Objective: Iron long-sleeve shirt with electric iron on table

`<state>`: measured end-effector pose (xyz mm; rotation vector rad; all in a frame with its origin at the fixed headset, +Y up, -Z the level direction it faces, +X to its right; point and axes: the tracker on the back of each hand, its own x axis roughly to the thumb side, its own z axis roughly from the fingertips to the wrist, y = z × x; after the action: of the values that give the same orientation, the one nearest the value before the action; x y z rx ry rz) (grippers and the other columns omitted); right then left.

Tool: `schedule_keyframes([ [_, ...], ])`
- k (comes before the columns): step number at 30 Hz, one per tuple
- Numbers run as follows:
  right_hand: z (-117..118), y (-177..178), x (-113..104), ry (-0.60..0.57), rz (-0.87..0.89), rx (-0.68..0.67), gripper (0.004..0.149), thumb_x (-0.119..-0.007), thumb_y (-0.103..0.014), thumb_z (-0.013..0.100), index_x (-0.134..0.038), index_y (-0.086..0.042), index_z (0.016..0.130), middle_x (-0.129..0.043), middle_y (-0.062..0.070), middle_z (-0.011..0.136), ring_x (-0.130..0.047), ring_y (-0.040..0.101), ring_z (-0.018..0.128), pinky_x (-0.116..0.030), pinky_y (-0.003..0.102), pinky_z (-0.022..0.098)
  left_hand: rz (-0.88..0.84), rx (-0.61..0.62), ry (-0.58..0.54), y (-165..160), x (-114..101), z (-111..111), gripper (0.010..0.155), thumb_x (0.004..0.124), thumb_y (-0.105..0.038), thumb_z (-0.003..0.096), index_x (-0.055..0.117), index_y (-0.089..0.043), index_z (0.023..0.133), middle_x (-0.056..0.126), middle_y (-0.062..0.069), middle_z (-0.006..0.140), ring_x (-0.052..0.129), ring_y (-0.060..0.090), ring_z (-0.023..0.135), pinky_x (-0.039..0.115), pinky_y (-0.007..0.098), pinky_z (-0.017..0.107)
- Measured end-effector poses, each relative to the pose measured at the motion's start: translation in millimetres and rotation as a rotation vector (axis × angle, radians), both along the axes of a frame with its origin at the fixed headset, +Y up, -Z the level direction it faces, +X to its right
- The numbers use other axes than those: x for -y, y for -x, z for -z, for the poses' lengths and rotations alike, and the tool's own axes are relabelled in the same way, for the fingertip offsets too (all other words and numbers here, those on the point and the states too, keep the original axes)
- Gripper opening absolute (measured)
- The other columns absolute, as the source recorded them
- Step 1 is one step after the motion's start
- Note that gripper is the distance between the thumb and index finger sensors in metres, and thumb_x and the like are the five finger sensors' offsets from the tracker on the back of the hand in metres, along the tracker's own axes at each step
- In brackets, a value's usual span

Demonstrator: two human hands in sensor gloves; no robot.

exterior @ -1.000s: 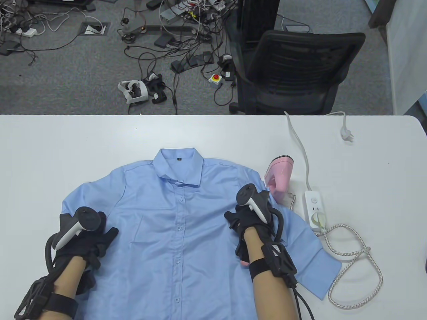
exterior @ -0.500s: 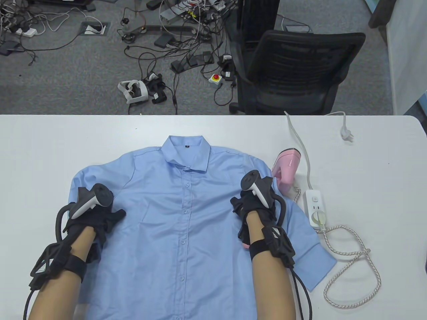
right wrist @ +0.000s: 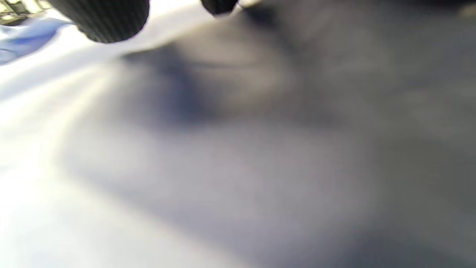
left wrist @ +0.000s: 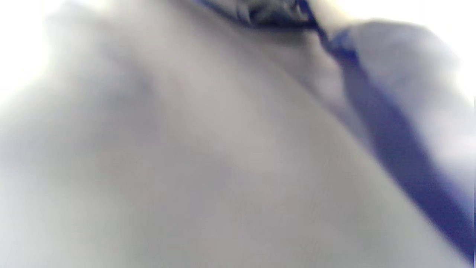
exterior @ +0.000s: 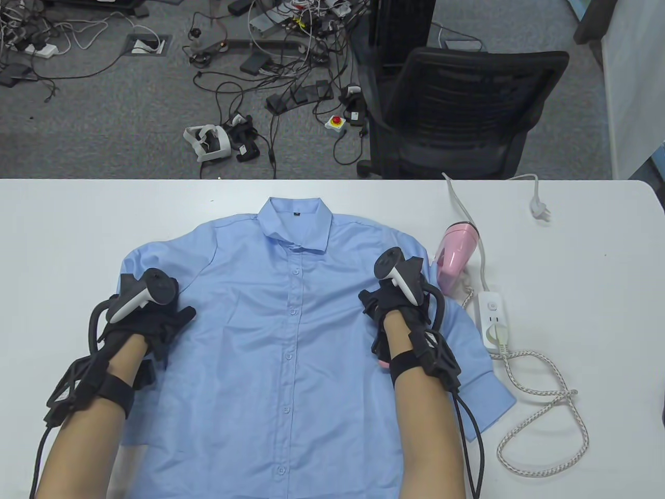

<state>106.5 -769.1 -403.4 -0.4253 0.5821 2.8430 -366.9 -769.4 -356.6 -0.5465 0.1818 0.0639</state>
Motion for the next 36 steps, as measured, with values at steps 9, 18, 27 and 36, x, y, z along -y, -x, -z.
schedule_keyframes([
  [9,-106.1,29.1,-45.7,-0.074,-0.050,-0.246,0.080,-0.063,-0.065,0.035,-0.033,-0.027,0.098,-0.011,0.002,0.103,-0.014,0.036,0.100,-0.030,0.069,0.063,0.122,-0.068,0.079,25.5,-7.0,-97.0,0.072,0.051,-0.069,0.0508,0.013,-0.044,0.106,-0.009,-0.005,0.115,-0.008,0.025,0.105,0.002,0.064,0.070],
  [18,-171.5,21.5,3.8,0.205,-0.185,-0.381,0.086,-0.061,-0.067,0.035,-0.021,-0.028,0.100,-0.006,0.003,0.103,-0.013,0.036,0.100,-0.027,0.068,0.063,0.130,-0.196,0.100,65.6,6.0,-107.9,0.063,0.062,-0.060,0.0523,0.028,-0.053,0.105,-0.001,-0.006,0.118,-0.006,0.027,0.106,0.000,0.063,0.070],
  [27,-189.6,21.8,16.0,0.356,-0.269,-0.457,0.099,-0.059,-0.070,0.032,0.000,-0.024,0.096,0.007,0.008,0.100,0.002,0.039,0.097,-0.021,0.069,0.063,0.213,-0.115,-0.219,33.4,-19.6,-113.9,0.062,0.059,-0.056,0.0534,0.032,-0.043,0.107,0.007,0.001,0.119,0.001,0.030,0.107,0.005,0.064,0.070],
  [36,-133.8,35.6,-20.8,-0.001,-0.117,-0.330,0.089,-0.059,-0.069,0.033,-0.021,-0.026,0.100,-0.011,0.005,0.104,-0.019,0.038,0.100,-0.031,0.066,0.065,-0.054,0.150,-0.152,-64.1,-15.0,-68.9,0.064,0.053,-0.065,0.0503,0.031,-0.046,0.107,0.013,-0.002,0.122,0.009,0.028,0.110,0.008,0.065,0.071],
])
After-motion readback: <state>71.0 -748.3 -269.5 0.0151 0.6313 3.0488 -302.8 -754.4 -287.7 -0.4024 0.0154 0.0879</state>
